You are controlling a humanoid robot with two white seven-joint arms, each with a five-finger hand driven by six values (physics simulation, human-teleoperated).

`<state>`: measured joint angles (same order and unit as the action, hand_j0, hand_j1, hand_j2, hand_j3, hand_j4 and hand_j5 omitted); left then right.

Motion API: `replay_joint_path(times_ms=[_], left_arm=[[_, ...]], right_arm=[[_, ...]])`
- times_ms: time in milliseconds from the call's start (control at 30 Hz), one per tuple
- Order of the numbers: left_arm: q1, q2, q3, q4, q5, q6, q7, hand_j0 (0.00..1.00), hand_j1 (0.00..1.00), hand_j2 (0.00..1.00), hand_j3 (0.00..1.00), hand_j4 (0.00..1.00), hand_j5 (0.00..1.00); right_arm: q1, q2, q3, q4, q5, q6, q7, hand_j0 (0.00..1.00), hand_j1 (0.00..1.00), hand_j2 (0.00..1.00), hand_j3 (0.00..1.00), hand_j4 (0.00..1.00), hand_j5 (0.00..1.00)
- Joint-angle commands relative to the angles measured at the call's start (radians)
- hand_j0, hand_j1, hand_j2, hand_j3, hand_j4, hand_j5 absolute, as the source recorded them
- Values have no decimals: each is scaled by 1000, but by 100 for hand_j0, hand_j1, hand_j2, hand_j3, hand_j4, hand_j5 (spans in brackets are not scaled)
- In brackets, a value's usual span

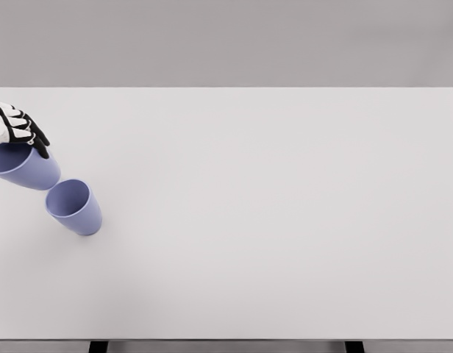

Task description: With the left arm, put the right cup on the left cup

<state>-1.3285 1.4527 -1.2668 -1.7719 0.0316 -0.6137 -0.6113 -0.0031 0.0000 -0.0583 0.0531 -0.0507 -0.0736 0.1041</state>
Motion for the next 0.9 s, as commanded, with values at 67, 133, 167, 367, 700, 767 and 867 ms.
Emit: replay_joint_path(times_ms=[67,133,167,367,700,767,867], left_arm=[[2,3,-2,0,21,3,0,64,64,64,64,64,64],[9,2,-3,-1,22,3,0,64,64,64,64,64,64],[20,2,-3,-1,28,3,0,64,64,64,64,64,64],[22,6,-6,-3,51,3,0,64,64,64,64,64,64],[43,-9,-8,0,87,3,0,63,63,63,63,63,63],[43,-11,-8,0,87,3,0,63,63,63,63,63,63],[43,-17,-8,0,87,3,0,63,63,63,63,63,63]], right_arm=[[0,0,0,1,0,0,0,100,100,100,100,100,100],[0,0,0,-1,-1,0,0,100,100,100,100,100,100],[0,0,0,1,0,0,0,100,100,100,100,100,100],[0,0,0,1,0,0,0,100,100,100,100,100,100],[0,0,0,1,0,0,0,100,100,100,100,100,100],[0,0,0,-1,0,0,0,100,100,100,100,100,100],[2,0,0,1,0,0,0,100,100,100,100,100,100]])
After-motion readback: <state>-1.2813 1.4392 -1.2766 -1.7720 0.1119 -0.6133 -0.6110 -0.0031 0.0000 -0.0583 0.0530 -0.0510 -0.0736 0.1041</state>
